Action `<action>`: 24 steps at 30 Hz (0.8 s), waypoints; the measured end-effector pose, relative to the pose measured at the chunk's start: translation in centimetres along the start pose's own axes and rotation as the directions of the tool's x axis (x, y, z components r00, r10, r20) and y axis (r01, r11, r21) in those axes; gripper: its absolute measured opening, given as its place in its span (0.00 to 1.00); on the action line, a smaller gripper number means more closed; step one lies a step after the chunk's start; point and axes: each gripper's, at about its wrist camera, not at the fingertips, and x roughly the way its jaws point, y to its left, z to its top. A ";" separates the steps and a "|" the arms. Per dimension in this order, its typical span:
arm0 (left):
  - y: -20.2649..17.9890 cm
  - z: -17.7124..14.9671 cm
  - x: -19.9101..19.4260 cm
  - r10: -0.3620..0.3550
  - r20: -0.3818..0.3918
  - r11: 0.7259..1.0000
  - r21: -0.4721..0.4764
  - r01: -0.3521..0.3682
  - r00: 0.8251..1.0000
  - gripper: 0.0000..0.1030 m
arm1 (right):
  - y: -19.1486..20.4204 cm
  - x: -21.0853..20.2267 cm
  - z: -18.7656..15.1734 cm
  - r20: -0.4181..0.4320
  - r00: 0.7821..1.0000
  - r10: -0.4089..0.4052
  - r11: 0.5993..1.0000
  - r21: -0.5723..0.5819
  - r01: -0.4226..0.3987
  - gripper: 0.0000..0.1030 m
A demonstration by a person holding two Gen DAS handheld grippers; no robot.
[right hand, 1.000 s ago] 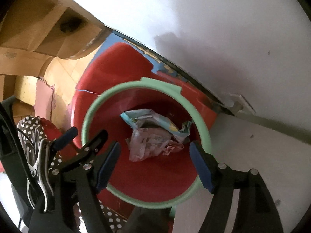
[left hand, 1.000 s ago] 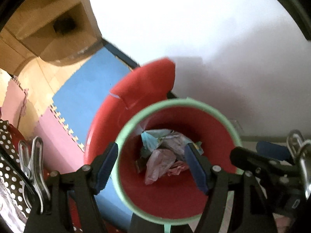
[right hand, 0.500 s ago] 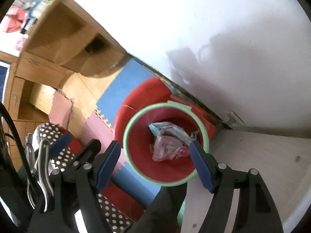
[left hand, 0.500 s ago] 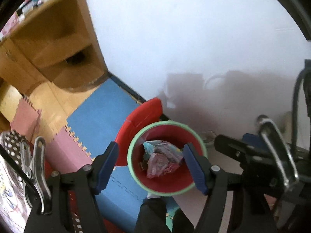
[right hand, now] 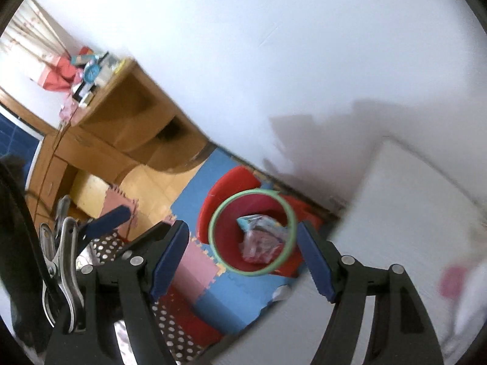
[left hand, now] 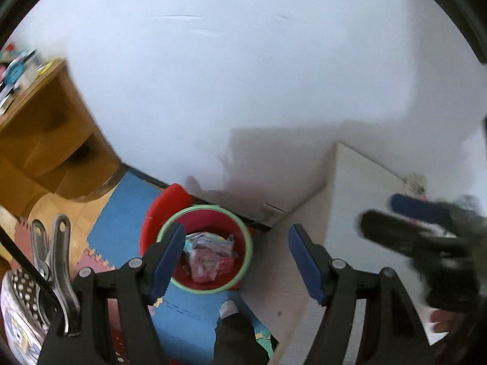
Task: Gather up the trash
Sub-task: 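Move both grippers up from the bucket back over the table trash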
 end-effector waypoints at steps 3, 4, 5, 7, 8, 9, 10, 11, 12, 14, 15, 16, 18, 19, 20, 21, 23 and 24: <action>-1.9 0.3 1.4 -0.011 -0.007 0.999 0.033 0.011 1.000 0.72 | -2.0 -3.4 -1.2 0.037 0.999 -0.039 0.999 0.034 0.037 0.73; -2.2 0.3 1.9 -0.009 -0.010 0.999 0.031 0.009 1.000 0.72 | -2.9 -4.2 -1.6 0.053 0.997 -0.048 0.997 0.060 0.044 0.73; -2.3 0.4 2.6 -0.011 -0.017 1.000 0.020 0.012 1.000 0.72 | -3.7 -4.6 -1.8 0.057 0.997 -0.054 0.996 0.079 0.050 0.73; -2.4 0.4 4.2 0.002 -0.031 1.000 -0.012 -0.002 1.000 0.70 | -5.1 -5.2 -2.4 0.054 0.997 -0.051 0.992 0.114 0.045 0.73; -2.3 0.3 4.7 0.008 -0.034 1.000 -0.028 -0.009 0.999 0.70 | -5.6 -5.4 -2.7 0.055 0.997 -0.046 0.992 0.123 0.039 0.73; -2.2 0.3 5.3 0.022 -0.034 0.999 -0.041 -0.023 0.999 0.70 | -6.1 -5.6 -3.0 0.058 0.998 -0.039 0.991 0.128 0.031 0.73; -2.1 0.3 5.9 0.038 -0.038 0.998 -0.054 -0.040 0.999 0.70 | -6.5 -5.6 -3.0 0.059 0.998 -0.031 0.992 0.127 0.023 0.73; -1.9 0.2 6.4 0.047 -0.046 0.997 -0.063 -0.050 0.998 0.70 | -6.7 -5.6 -3.2 0.058 0.998 -0.021 0.992 0.127 0.014 0.73; -1.7 0.2 7.0 0.060 -0.060 0.995 -0.078 -0.065 0.996 0.70 | -7.0 -5.7 -3.4 0.059 0.998 -0.010 0.992 0.127 0.003 0.73; -1.6 0.0 7.4 0.072 -0.073 0.992 -0.100 -0.079 0.995 0.69 | -7.5 -5.5 -3.4 0.056 0.998 0.010 0.993 0.120 -0.016 0.73; -1.8 0.0 7.3 0.079 -0.070 0.991 -0.102 -0.086 0.994 0.69 | -7.6 -5.7 -3.5 0.055 0.998 0.020 0.993 0.114 -0.026 0.73; -2.2 0.0 7.0 0.083 -0.062 0.991 -0.100 -0.089 0.995 0.69 | -7.7 -6.0 -3.6 0.057 0.998 0.028 0.994 0.103 -0.034 0.73; -3.3 -0.1 6.3 0.077 -0.046 0.992 -0.092 -0.081 0.996 0.69 | -7.9 -6.9 -3.8 0.073 0.997 0.032 0.997 0.070 -0.037 0.73; -4.0 -0.2 6.1 0.072 -0.038 0.993 -0.086 -0.075 0.997 0.70 | -7.6 -7.1 -3.7 0.080 0.996 0.031 0.998 0.058 -0.036 0.73; -4.7 -0.3 6.1 0.069 -0.039 0.994 -0.079 -0.072 0.997 0.70 | -7.8 -7.5 -3.9 0.085 0.996 0.029 0.998 0.049 -0.033 0.73; -5.2 -0.5 6.2 0.064 -0.040 0.995 -0.078 -0.067 0.997 0.71 | -8.1 -7.9 -4.1 0.090 0.996 0.027 0.999 0.044 -0.032 0.73; -6.0 -0.7 7.4 0.057 -0.060 0.994 -0.088 -0.062 0.997 0.71 | -9.1 -8.4 -4.5 0.102 0.995 0.016 0.999 0.043 -0.021 0.73; -6.0 -0.8 8.1 0.063 -0.074 0.993 -0.098 -0.070 0.995 0.71 | -9.9 -8.6 -4.7 0.102 0.995 0.005 0.998 0.056 -0.011 0.73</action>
